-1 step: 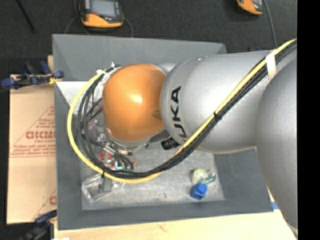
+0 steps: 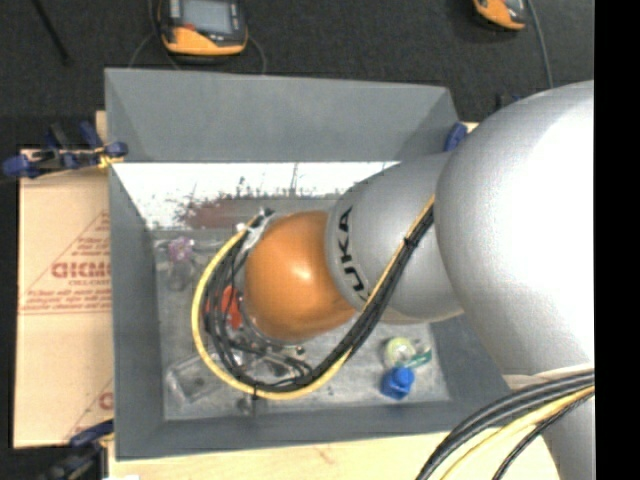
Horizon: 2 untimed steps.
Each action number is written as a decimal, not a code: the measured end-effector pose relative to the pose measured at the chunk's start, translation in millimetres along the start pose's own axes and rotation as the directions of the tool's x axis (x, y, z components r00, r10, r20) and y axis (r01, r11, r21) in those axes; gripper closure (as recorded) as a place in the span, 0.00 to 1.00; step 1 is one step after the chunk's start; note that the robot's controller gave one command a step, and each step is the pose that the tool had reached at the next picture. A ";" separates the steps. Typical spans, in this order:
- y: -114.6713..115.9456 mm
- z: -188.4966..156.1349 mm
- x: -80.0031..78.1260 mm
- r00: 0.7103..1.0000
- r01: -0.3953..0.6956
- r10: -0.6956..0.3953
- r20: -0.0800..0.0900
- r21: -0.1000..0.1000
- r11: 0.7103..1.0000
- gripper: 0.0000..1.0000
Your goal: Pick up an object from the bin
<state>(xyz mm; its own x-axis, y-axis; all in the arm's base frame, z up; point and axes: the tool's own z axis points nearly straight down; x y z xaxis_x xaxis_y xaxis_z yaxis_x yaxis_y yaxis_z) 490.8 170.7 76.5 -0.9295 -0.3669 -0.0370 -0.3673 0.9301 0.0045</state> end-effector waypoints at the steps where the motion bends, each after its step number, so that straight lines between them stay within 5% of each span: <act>1: 1.8 -25.8 -9.4 0.999 0.010 -0.010 -0.031 0.005 1.000 0.00; 2: -10.0 -23.8 -16.1 0.998 -0.052 0.053 -0.030 0.005 0.999 0.00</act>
Offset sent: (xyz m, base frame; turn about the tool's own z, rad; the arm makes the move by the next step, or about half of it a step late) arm 0.0047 0.0048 0.0235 -0.0135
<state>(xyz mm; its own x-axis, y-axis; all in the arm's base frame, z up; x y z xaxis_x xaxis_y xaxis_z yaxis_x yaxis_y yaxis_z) 508.7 166.9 100.8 -0.9481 -0.3178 -0.0064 -0.3178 0.9482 0.0009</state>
